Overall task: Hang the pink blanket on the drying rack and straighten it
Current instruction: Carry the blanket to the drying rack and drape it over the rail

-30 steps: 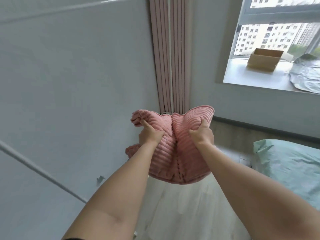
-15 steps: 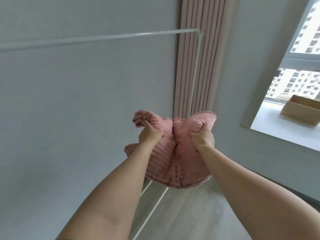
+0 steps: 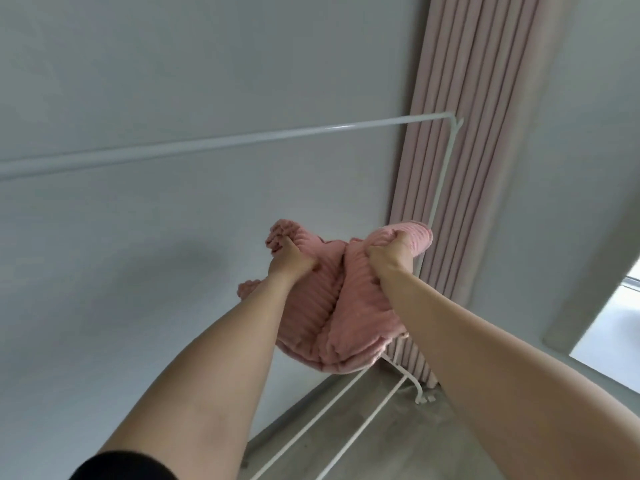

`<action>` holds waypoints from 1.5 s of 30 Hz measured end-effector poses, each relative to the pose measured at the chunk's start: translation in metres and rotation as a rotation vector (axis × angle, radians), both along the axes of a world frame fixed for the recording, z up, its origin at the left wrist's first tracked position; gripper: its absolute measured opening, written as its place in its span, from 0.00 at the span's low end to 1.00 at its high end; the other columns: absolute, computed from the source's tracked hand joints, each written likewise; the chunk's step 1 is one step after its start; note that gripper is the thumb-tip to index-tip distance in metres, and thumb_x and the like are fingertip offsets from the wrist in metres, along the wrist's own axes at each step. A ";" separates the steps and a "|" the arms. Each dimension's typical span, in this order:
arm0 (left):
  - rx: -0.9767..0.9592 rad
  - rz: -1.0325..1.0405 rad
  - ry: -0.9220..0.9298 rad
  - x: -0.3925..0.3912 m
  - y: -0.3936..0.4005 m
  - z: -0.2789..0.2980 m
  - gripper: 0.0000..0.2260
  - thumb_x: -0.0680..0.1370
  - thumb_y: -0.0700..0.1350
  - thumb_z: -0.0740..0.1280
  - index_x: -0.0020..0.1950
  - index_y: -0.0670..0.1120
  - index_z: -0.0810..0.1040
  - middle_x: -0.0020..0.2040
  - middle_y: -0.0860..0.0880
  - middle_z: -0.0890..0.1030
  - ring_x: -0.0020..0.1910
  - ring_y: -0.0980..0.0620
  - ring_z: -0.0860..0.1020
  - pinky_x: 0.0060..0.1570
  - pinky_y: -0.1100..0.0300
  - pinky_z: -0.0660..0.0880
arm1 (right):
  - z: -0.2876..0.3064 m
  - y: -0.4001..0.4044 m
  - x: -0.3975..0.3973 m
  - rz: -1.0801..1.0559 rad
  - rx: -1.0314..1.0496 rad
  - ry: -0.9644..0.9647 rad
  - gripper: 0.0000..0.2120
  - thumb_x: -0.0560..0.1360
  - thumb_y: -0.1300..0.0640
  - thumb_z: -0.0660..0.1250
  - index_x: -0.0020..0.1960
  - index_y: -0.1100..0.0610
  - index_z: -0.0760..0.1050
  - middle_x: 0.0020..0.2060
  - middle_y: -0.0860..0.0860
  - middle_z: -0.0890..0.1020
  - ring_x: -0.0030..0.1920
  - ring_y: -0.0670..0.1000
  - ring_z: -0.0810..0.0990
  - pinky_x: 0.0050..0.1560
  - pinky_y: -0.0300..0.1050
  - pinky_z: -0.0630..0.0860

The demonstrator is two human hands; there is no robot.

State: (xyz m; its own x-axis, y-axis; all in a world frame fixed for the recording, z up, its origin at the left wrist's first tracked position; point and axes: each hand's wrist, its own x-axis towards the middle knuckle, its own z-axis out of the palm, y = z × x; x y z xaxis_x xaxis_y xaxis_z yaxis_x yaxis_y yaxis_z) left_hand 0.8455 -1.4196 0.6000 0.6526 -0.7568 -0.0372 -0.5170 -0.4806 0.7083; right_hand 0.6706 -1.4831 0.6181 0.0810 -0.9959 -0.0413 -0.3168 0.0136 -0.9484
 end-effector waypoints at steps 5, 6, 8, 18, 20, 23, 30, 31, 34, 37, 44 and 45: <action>0.006 0.058 -0.036 0.003 -0.017 0.036 0.46 0.60 0.60 0.70 0.74 0.45 0.60 0.69 0.43 0.71 0.67 0.40 0.71 0.67 0.47 0.67 | 0.037 -0.028 0.017 0.037 -0.029 -0.207 0.32 0.74 0.63 0.63 0.76 0.50 0.60 0.66 0.54 0.74 0.66 0.58 0.73 0.66 0.47 0.68; 0.035 0.071 -0.087 0.006 -0.019 0.040 0.49 0.61 0.64 0.70 0.76 0.47 0.58 0.70 0.42 0.70 0.69 0.39 0.69 0.68 0.45 0.67 | 0.044 -0.032 0.022 0.031 -0.043 -0.263 0.31 0.74 0.63 0.62 0.75 0.49 0.61 0.64 0.53 0.75 0.64 0.58 0.75 0.66 0.47 0.70; 0.005 0.018 -0.164 0.011 -0.021 0.052 0.43 0.70 0.64 0.68 0.79 0.49 0.55 0.74 0.41 0.66 0.72 0.39 0.65 0.69 0.46 0.66 | 0.061 -0.038 0.034 0.038 -0.060 -0.350 0.30 0.75 0.64 0.61 0.75 0.48 0.63 0.62 0.53 0.76 0.61 0.57 0.76 0.64 0.49 0.74; -0.434 -0.251 -0.269 0.023 -0.004 0.121 0.23 0.76 0.59 0.65 0.67 0.50 0.76 0.63 0.52 0.79 0.60 0.53 0.78 0.60 0.58 0.73 | 0.124 -0.041 0.103 0.221 -0.068 -0.583 0.19 0.74 0.68 0.59 0.58 0.48 0.71 0.41 0.53 0.81 0.33 0.50 0.81 0.34 0.41 0.81; -0.490 -0.314 -0.327 0.024 0.000 0.132 0.27 0.74 0.60 0.65 0.71 0.51 0.73 0.67 0.51 0.76 0.63 0.53 0.76 0.63 0.57 0.72 | 0.141 -0.052 0.108 0.175 -0.121 -0.589 0.12 0.71 0.65 0.60 0.48 0.50 0.72 0.43 0.53 0.82 0.41 0.54 0.83 0.44 0.48 0.83; -0.556 -0.458 -0.414 0.015 0.002 0.148 0.34 0.72 0.65 0.66 0.75 0.53 0.68 0.72 0.54 0.70 0.70 0.57 0.67 0.70 0.60 0.65 | 0.167 -0.068 0.103 0.107 -0.118 -0.572 0.09 0.66 0.61 0.70 0.45 0.55 0.74 0.41 0.51 0.82 0.45 0.55 0.83 0.48 0.49 0.82; -0.567 -0.302 -1.238 0.005 -0.026 0.157 0.40 0.69 0.63 0.69 0.78 0.51 0.63 0.75 0.40 0.66 0.71 0.41 0.68 0.66 0.46 0.71 | 0.209 -0.083 0.084 0.130 -0.166 -0.609 0.08 0.71 0.55 0.64 0.41 0.59 0.78 0.36 0.52 0.83 0.37 0.52 0.82 0.36 0.43 0.79; -0.606 -0.221 -1.233 0.006 -0.029 0.162 0.37 0.70 0.60 0.69 0.76 0.49 0.67 0.72 0.41 0.70 0.66 0.40 0.73 0.60 0.45 0.75 | 0.216 -0.083 0.085 0.119 -0.223 -0.595 0.09 0.71 0.54 0.62 0.40 0.58 0.78 0.36 0.52 0.82 0.38 0.52 0.82 0.38 0.45 0.79; -0.793 -0.058 -1.067 0.007 -0.030 0.181 0.24 0.72 0.49 0.67 0.68 0.46 0.75 0.58 0.45 0.80 0.50 0.44 0.80 0.45 0.47 0.79 | 0.226 -0.083 0.092 0.136 -0.407 -0.521 0.12 0.72 0.54 0.60 0.39 0.60 0.79 0.35 0.51 0.82 0.37 0.51 0.79 0.40 0.48 0.77; -0.923 0.092 -0.857 0.013 -0.022 0.202 0.14 0.75 0.49 0.65 0.58 0.46 0.75 0.44 0.48 0.83 0.43 0.44 0.81 0.41 0.50 0.76 | 0.233 -0.090 0.105 0.189 -0.572 -0.453 0.13 0.73 0.54 0.60 0.42 0.59 0.80 0.39 0.51 0.83 0.43 0.53 0.81 0.48 0.51 0.78; -0.761 0.358 -0.571 0.043 -0.004 0.216 0.32 0.74 0.40 0.62 0.77 0.51 0.56 0.65 0.41 0.75 0.60 0.39 0.76 0.54 0.50 0.73 | 0.211 -0.106 0.159 0.481 -0.909 0.296 0.18 0.80 0.41 0.56 0.63 0.44 0.77 0.64 0.52 0.72 0.68 0.56 0.66 0.67 0.57 0.58; -0.716 0.349 -0.744 0.045 -0.003 0.213 0.35 0.73 0.39 0.61 0.79 0.53 0.55 0.72 0.40 0.69 0.67 0.38 0.71 0.62 0.46 0.71 | 0.206 -0.107 0.163 0.476 -0.935 0.450 0.22 0.79 0.36 0.52 0.61 0.42 0.79 0.64 0.52 0.71 0.68 0.57 0.65 0.68 0.60 0.56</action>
State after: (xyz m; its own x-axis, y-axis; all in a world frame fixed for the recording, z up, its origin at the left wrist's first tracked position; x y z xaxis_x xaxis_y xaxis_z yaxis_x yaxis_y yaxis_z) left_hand 0.8904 -1.4229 0.8134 0.5125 -0.2144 0.8315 -0.8471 -0.2849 0.4486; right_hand 0.8339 -1.5897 0.8244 0.6242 -0.5243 0.5792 -0.4146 -0.8507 -0.3232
